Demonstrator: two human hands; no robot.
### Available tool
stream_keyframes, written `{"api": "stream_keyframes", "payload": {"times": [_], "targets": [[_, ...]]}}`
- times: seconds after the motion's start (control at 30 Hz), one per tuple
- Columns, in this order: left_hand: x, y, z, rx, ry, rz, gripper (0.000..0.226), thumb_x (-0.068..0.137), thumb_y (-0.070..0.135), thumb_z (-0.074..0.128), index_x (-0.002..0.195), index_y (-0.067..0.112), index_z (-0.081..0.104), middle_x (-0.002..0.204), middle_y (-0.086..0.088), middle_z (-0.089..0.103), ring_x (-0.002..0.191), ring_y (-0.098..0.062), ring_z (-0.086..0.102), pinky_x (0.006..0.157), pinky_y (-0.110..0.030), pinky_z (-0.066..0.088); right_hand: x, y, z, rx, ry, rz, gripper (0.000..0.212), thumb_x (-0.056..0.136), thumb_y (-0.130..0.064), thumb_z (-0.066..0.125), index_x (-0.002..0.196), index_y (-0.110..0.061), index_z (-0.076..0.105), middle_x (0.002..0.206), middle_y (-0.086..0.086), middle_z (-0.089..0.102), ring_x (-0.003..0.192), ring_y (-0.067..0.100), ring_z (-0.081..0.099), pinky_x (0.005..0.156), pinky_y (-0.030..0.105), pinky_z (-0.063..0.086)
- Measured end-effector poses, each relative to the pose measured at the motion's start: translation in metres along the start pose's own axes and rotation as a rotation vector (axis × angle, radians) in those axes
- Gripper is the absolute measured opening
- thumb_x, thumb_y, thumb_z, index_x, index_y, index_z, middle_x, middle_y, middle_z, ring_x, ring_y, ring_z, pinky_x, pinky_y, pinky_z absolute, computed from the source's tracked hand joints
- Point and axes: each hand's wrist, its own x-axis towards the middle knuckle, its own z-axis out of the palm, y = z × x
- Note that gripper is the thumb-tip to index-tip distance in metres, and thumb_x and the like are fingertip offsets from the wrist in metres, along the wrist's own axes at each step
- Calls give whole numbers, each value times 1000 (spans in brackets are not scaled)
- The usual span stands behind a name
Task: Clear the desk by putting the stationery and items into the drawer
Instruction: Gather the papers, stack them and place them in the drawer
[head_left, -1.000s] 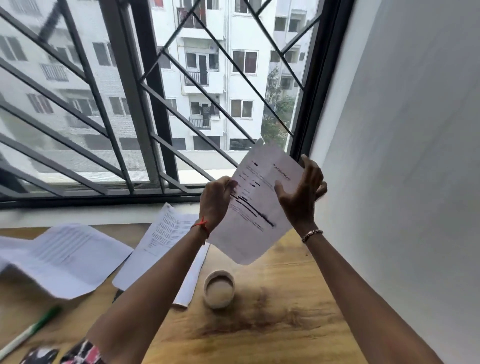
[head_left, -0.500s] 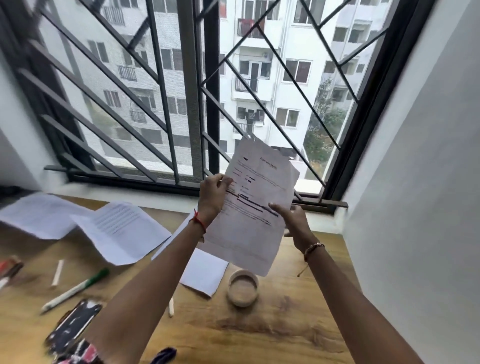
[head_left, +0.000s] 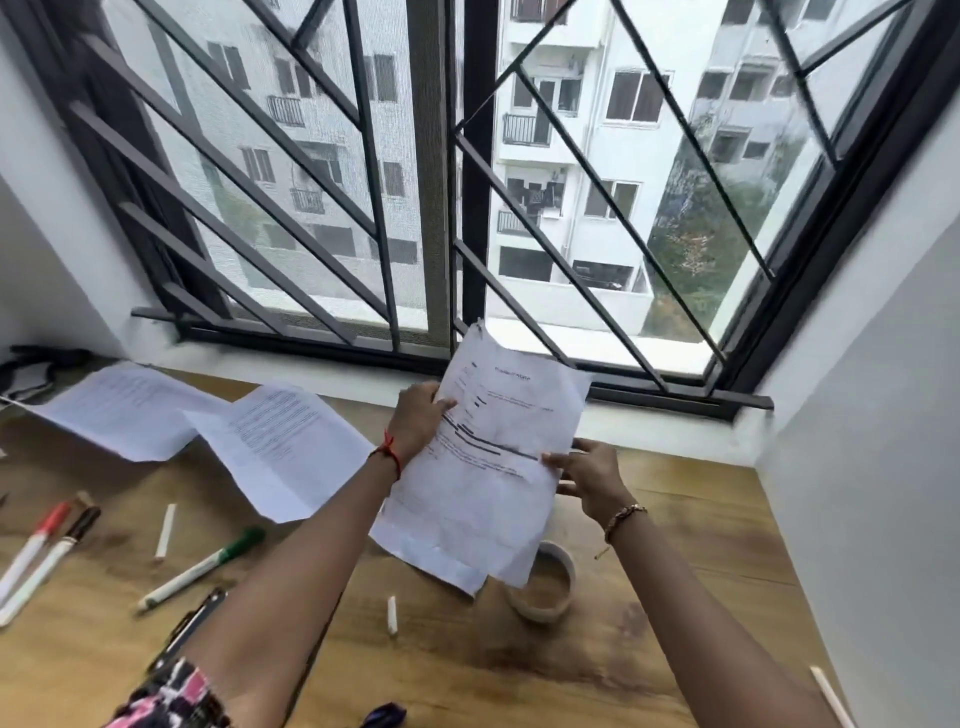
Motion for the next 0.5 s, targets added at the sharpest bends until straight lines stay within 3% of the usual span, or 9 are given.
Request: {"api": "stream_keyframes", "payload": {"times": [0.13,0.2,0.3,0.33,0.43,0.5], "targets": [[17,-41,10,68,-48,-86,32,84,7,64,113,-4,62,112,-17,65,102,-28,61,86,-28,44,16,24,21,-37,21,50,22,76,15,60,96,7,62,75,12,63,60,24,57,42,24,51],[22,-55,15,75,-63,-125,28,82,3,65,109,-4,63,105,-14,66,97,-25,60,81,-23,41,26,37,28,-55,49,68,20,75,15,62,95,8,62,81,15,63,61,23,58,47,27,53],[30,-73,20,108,-77,-132,13,78,1,68,89,8,64,88,-12,59,88,-20,54,75,-22,37,44,56,37,-79,102,94,22,72,14,66,94,9,63,92,22,65,71,28,61,66,38,55],[32,-79,22,147,-82,-120,16,77,5,69,91,9,62,93,-11,58,95,-22,53,81,-25,36,48,61,39,-90,120,100,22,71,14,67,92,7,63,93,22,65,74,29,62,70,41,55],[36,-95,24,362,-147,-91,44,83,22,66,123,8,55,122,-14,53,120,-30,42,101,-33,25,58,73,48,-181,195,83,24,70,11,70,92,2,64,97,19,67,86,32,65,81,47,55],[36,-102,24,393,-195,-126,44,86,24,61,125,3,52,128,-16,49,124,-32,39,104,-36,26,60,79,53,-239,236,65,24,70,10,69,93,4,66,98,19,68,89,31,65,81,43,55]]}}
